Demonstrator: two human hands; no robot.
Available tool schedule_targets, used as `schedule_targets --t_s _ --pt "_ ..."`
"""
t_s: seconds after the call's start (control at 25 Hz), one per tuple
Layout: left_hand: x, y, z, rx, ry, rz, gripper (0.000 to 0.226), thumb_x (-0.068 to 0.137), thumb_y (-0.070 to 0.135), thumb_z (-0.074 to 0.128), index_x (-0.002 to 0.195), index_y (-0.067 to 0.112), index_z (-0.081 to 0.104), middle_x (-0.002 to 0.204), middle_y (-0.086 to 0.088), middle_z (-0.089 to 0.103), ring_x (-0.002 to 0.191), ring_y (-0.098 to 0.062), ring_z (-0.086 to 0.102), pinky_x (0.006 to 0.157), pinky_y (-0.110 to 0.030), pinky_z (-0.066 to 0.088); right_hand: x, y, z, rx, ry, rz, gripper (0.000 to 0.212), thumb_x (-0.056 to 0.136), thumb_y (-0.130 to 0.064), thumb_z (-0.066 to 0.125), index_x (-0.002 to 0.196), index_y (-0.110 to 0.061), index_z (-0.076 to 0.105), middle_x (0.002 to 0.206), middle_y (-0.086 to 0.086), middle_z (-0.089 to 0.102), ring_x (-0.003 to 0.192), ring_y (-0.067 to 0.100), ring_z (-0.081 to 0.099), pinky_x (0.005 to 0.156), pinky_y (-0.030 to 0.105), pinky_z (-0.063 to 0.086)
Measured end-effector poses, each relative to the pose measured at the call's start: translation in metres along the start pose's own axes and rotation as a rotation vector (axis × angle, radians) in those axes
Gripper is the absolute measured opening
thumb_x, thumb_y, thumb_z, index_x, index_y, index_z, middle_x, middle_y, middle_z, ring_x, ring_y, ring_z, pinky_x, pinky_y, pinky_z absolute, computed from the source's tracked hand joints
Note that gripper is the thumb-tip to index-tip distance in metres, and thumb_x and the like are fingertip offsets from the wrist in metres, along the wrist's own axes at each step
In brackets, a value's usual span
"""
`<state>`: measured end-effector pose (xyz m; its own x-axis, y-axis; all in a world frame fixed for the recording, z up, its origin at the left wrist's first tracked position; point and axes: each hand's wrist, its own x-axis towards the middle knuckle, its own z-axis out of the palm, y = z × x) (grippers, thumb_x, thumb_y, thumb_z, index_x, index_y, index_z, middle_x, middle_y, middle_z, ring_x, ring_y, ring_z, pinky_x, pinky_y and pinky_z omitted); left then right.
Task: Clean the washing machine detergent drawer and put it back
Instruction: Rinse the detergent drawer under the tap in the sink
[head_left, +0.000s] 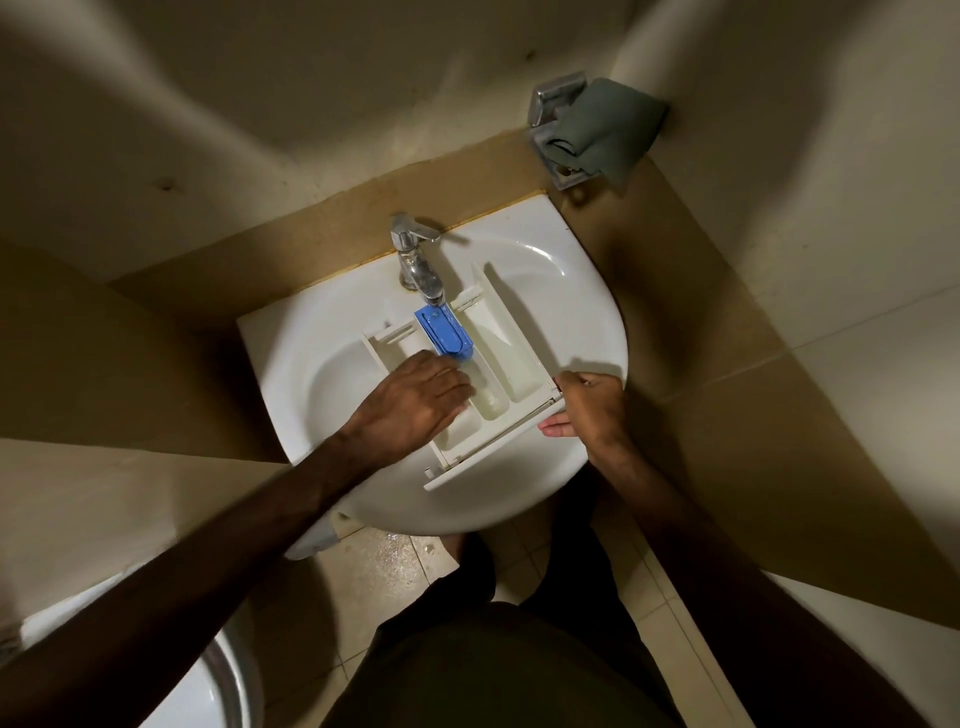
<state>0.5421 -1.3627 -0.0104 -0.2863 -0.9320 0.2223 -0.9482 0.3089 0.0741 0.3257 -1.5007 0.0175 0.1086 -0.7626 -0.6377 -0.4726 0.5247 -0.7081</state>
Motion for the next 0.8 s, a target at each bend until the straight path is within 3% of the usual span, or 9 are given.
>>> schedule_targets --t_s 0.12,0.28,0.36,0.48,0.6,0.68,0.8 --pt "0.011 0.007 -0.002 0.002 -0.206 0.027 0.033 0.104 0.035 0.043 0.116 0.013 0.064 0.113 -0.007 0.067 0.115 -0.03 0.06 0.076 -0.044 0.057 0.0 0.001 0.001 -0.004 0.015 -0.005 0.025 0.101 -0.011 0.054 0.103 0.007 0.071 0.09 0.025 0.076 0.053 0.034 0.074 0.048 0.033 0.062" --pt "0.026 0.016 -0.007 -0.019 -0.268 0.09 0.041 0.094 0.026 0.037 0.112 0.01 0.069 0.099 -0.008 0.073 0.089 -0.031 0.068 0.057 -0.036 0.054 -0.001 0.001 0.002 0.0 0.018 -0.01 0.024 0.102 -0.011 0.054 0.105 0.005 0.072 0.084 0.019 0.075 0.053 0.032 0.074 0.047 0.031 0.061" --pt "0.024 0.017 -0.003 -0.039 -0.248 0.13 0.044 0.088 0.017 0.042 0.12 0.008 0.07 0.096 -0.007 0.075 0.083 -0.029 0.069 0.055 -0.034 0.053 -0.001 0.001 0.002 -0.003 0.018 -0.011 0.024 0.102 -0.011 0.054 0.105 0.004 0.073 0.081 0.017 0.075 0.054 0.032 0.074 0.047 0.031 0.06" --pt "0.023 0.007 -0.004 -0.15 -0.244 0.13 0.04 0.084 0.007 0.061 0.122 0.013 0.071 0.101 -0.006 0.074 0.093 -0.028 0.069 0.059 -0.033 0.055 -0.001 0.0 0.001 -0.012 0.014 -0.016 0.024 0.102 -0.011 0.053 0.103 0.002 0.074 0.08 0.015 0.075 0.053 0.033 0.074 0.047 0.031 0.061" --pt "0.03 -0.005 -0.018 -0.054 -0.332 0.094 0.012 0.086 0.025 0.073 0.097 0.021 0.075 0.093 -0.004 0.07 0.09 -0.027 0.071 0.054 -0.031 0.052 -0.001 -0.001 -0.001 -0.009 -0.009 -0.011 0.024 0.101 -0.009 0.052 0.099 0.003 0.073 0.083 0.021 0.075 0.053 0.032 0.073 0.048 0.032 0.062" --pt "0.032 -0.008 -0.016 0.015 -0.368 0.051 0.019 0.087 0.036 0.075 0.088 0.018 0.073 0.088 -0.005 0.071 0.079 -0.027 0.072 0.051 -0.029 0.049 -0.001 -0.001 -0.002 -0.005 -0.02 -0.014 0.023 0.1 -0.008 0.052 0.097 0.003 0.073 0.082 0.022 0.075 0.052 0.031 0.073 0.047 0.032 0.061" --pt "0.037 0.005 -0.013 0.138 -0.433 0.083 0.023 0.08 0.033 0.083 0.096 0.018 0.075 0.089 -0.003 0.074 0.077 -0.023 0.072 0.055 -0.03 0.051 0.0 -0.001 -0.001 -0.012 -0.008 -0.022 0.024 0.099 -0.008 0.052 0.095 0.001 0.073 0.08 0.02 0.075 0.053 0.033 0.073 0.049 0.034 0.062"
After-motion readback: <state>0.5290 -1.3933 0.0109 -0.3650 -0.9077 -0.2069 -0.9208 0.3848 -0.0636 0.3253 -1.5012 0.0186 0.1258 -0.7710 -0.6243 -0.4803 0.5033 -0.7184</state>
